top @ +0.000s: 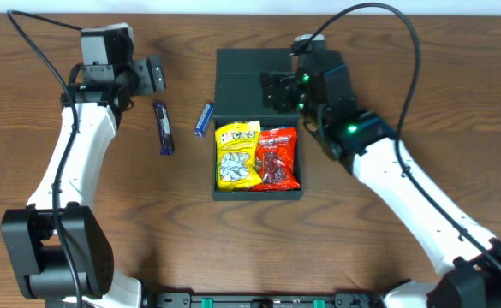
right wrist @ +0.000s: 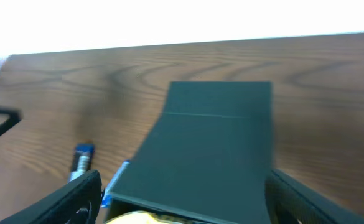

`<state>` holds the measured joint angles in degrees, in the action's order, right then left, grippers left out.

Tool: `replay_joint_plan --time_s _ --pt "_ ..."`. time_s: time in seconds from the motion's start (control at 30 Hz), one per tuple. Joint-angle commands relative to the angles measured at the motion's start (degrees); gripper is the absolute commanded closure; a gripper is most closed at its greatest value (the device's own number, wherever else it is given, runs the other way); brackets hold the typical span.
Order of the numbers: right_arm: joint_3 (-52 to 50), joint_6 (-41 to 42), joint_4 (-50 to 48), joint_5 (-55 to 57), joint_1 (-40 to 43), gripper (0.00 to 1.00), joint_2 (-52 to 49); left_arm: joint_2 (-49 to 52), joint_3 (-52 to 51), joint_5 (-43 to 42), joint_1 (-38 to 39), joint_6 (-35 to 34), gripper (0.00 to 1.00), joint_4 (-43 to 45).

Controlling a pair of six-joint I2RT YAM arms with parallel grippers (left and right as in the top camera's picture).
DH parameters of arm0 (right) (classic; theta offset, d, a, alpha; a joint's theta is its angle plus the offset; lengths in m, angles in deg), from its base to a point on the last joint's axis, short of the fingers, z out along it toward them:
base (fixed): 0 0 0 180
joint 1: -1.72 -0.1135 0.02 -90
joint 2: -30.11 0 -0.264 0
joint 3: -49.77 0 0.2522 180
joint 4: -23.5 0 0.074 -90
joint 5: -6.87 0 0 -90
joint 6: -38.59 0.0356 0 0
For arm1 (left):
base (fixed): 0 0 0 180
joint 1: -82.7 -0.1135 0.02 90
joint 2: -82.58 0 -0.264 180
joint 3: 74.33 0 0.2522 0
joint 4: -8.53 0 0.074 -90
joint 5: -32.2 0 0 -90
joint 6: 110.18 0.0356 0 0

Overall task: Pack container
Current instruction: 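Open the right gripper and withdraw it up from the box, then grasp the blue stick pack left of the box with the left gripper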

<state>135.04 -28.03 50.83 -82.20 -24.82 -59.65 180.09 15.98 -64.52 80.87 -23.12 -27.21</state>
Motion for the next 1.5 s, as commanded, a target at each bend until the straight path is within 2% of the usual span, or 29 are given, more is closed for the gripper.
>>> replay_joint_plan --time_s 0.0,0.27,0.5,0.63,0.8,0.87,1.13,1.33,1.47 --pt "0.1 -0.3 0.5 0.1 1.9 0.16 0.2 1.1 1.2 -1.0 0.3 3.4 0.05 -2.3" --pt "0.1 -0.3 0.5 0.1 3.8 0.12 0.2 6.7 1.2 -2.2 0.5 2.5 0.05 -9.1" --pt "0.1 -2.7 0.5 0.1 3.8 0.11 0.2 13.9 1.2 -2.8 0.5 -0.5 0.05 -8.6" --pt "0.1 -2.9 0.6 0.1 3.8 0.11 0.2 16.5 1.2 -2.8 0.5 -0.5 0.00 -7.9" --pt "0.1 -2.9 0.6 0.1 3.8 0.09 0.2 18.4 1.2 -0.9 0.5 -0.5 0.19 -7.7" --pt "0.1 -2.9 0.5 0.1 3.8 0.09 0.2 19.0 1.2 1.5 0.5 -0.5 0.30 -7.7" --pt "0.1 -2.9 0.1 0.2 3.8 0.08 0.2 19.1 1.2 4.4 0.5 -0.5 0.51 -7.3" --pt "0.1 -2.9 0.1 1.5 4.4 0.07 0.2 19.1 1.2 4.9 0.5 -0.5 0.64 -7.1" --pt "0.1 -2.9 0.2 1.4 6.5 0.07 0.3 18.6 1.4 4.8 0.5 -0.5 0.65 -7.4"
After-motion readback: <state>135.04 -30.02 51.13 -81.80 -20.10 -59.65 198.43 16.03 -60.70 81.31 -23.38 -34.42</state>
